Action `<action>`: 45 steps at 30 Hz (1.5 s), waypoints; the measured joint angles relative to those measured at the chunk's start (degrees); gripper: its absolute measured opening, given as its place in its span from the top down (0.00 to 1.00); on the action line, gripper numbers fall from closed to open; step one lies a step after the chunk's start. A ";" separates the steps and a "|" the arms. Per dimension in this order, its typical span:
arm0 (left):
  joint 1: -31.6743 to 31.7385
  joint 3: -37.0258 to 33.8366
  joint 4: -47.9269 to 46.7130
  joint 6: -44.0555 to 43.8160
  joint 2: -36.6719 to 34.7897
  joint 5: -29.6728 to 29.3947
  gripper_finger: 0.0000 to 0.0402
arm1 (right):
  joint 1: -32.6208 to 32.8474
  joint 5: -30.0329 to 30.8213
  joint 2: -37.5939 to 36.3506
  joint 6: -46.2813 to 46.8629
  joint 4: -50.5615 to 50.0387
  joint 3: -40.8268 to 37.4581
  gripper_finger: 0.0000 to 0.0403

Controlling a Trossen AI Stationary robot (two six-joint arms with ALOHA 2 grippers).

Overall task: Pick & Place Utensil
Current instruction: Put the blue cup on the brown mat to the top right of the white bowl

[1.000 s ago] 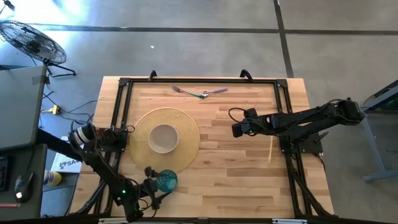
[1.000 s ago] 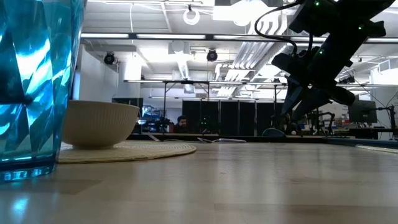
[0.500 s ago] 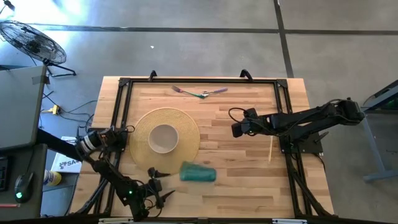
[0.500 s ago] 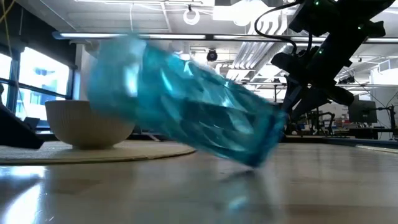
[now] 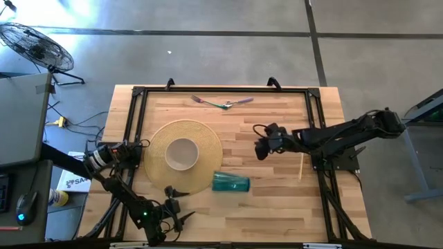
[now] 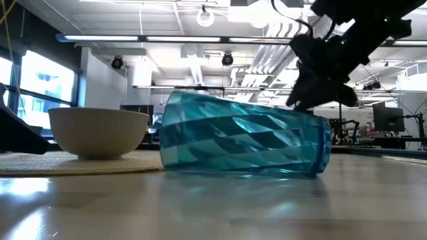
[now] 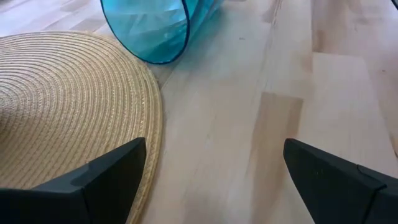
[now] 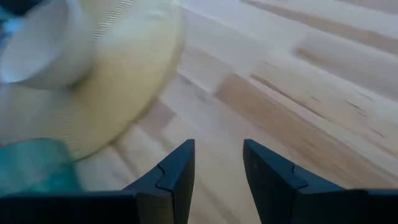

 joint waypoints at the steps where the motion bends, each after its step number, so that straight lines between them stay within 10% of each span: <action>1: 0.00 0.00 0.00 0.00 -0.02 0.04 0.07 | 0.49 -0.71 0.00 -1.48 1.41 0.00 0.68; 13: 1.73 0.02 0.01 -0.01 -0.07 1.77 0.07 | 14.28 -0.87 2.57 -9.62 13.94 1.89 0.70; 26: 4.46 0.04 2.08 1.55 -0.09 5.36 0.07 | 26.13 2.27 21.65 -33.11 20.16 20.42 0.71; 33: 4.44 0.04 3.31 1.42 -0.11 7.07 0.07 | 26.89 10.03 26.22 -32.61 4.63 34.17 0.71; 45: 4.44 0.07 4.76 1.50 -0.13 8.85 0.07 | 27.14 -1.14 29.74 -18.65 -14.94 42.68 0.65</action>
